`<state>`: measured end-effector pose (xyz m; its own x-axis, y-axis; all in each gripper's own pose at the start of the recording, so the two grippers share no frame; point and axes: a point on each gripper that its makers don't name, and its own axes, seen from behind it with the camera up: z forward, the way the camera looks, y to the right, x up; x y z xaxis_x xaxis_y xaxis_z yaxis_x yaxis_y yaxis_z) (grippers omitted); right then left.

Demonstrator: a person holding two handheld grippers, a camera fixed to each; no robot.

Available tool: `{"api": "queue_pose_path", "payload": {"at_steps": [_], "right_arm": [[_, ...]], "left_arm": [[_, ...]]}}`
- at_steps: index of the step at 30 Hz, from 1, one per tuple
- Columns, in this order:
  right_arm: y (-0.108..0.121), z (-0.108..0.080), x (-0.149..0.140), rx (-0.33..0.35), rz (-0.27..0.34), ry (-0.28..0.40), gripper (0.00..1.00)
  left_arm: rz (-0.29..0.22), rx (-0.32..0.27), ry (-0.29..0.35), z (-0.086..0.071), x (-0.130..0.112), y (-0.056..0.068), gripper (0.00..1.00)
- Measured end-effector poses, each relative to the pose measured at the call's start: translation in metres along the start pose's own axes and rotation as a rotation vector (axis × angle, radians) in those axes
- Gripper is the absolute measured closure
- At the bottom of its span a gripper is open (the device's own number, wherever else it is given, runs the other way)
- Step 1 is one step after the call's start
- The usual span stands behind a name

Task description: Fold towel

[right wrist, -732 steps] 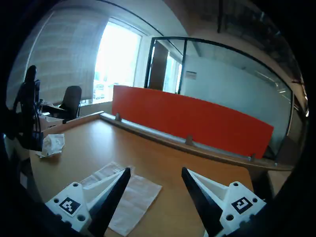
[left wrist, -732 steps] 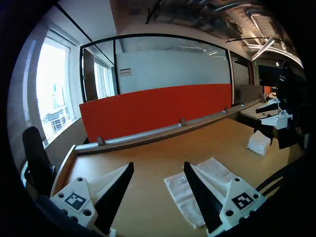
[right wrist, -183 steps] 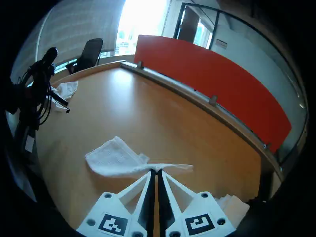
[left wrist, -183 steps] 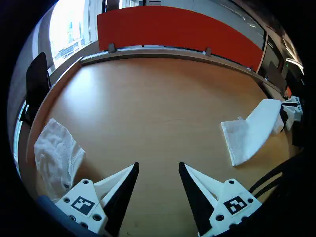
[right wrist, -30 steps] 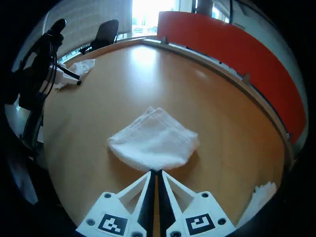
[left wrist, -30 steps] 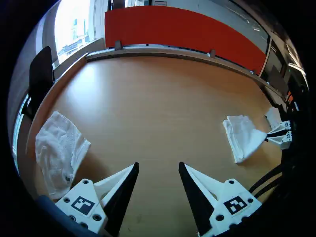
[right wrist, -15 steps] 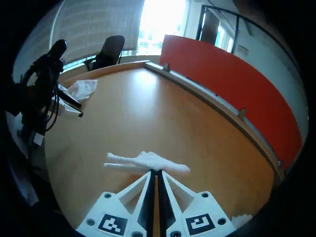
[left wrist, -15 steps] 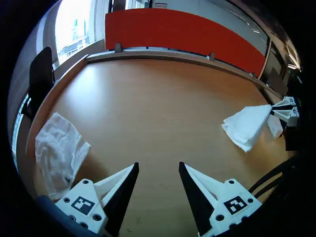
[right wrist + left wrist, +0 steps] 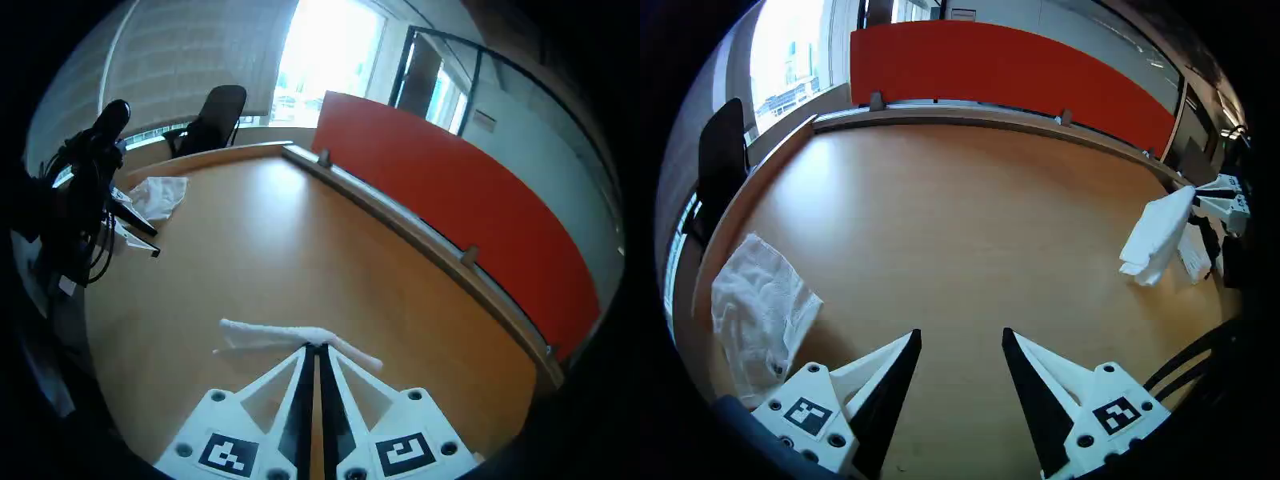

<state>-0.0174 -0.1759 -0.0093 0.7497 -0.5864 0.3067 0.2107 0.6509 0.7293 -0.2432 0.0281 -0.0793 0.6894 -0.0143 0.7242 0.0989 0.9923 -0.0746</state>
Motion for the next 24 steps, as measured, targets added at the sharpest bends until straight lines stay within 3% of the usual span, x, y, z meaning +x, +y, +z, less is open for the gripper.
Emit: {"api": "queue_pose_path", "payload": {"at_steps": [11,24], "right_arm": [[0.029,-0.014,-0.003,-0.035,0.037,0.004,0.96],[0.087,-0.040,-0.022,-0.107,0.077,-0.020,0.96]], "left_arm": [[0.015,-0.006,0.000,0.000,0.003,0.004,0.26],[0.022,-0.009,-0.001,0.003,0.006,0.006,0.26]]}}
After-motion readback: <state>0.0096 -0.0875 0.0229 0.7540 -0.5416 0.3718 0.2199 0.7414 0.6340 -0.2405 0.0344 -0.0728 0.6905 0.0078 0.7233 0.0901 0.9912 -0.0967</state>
